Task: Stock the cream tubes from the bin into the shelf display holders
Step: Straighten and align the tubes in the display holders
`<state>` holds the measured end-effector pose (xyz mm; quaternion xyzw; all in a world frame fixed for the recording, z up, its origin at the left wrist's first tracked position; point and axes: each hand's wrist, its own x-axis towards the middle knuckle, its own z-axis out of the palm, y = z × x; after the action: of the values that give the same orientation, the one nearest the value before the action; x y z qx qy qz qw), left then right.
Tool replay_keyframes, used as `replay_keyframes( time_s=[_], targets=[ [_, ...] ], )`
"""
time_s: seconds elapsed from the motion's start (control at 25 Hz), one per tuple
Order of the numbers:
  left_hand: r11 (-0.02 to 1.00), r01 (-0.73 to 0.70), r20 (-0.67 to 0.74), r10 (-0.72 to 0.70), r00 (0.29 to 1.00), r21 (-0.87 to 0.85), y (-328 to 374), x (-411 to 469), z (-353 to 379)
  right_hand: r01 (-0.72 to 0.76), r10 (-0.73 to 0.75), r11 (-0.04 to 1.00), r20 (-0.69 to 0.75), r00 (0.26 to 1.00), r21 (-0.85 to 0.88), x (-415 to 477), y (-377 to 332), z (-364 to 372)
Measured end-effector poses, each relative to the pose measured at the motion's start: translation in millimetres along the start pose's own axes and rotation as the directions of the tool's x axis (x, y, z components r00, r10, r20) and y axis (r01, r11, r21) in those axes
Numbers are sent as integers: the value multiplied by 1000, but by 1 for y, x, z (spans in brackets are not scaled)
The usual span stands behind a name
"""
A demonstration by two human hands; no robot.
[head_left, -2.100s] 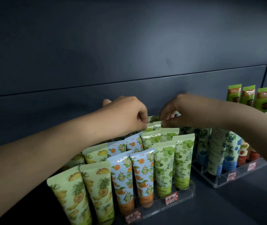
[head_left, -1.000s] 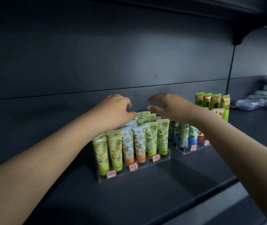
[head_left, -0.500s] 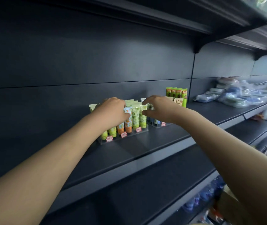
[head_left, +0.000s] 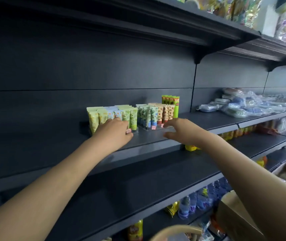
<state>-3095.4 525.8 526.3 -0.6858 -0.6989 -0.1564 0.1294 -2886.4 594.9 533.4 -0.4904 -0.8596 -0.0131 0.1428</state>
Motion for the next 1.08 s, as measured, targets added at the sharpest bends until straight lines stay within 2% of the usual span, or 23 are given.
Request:
replay_keyframes(
  time_s=[0.2, 0.44, 0.68, 0.8, 0.96, 1.08],
  targets=[
    [992, 83, 47, -88, 995, 99, 91, -49, 9, 84, -88, 994, 59, 994, 72, -62, 62, 0],
    [979, 123, 87, -138, 987, 161, 165, -76, -3, 95, -105, 992, 111, 988, 88, -114, 110, -8],
    [979, 95, 84, -112, 990, 181, 198, -78, -16, 107, -114, 992, 111, 987, 62, -137, 128, -27],
    [982, 62, 38, -69, 997, 176, 206, -73, -17, 110, -113, 993, 98, 989, 41, -140, 132, -35],
    [988, 64, 76, -75, 994, 138, 222, -68, -16, 140, -146, 988, 121, 982, 63, -137, 144, -45],
    [980, 87, 50, -98, 994, 181, 237, -57, -17, 181, -188, 981, 117, 975, 64, -125, 166, -56]
  ],
)
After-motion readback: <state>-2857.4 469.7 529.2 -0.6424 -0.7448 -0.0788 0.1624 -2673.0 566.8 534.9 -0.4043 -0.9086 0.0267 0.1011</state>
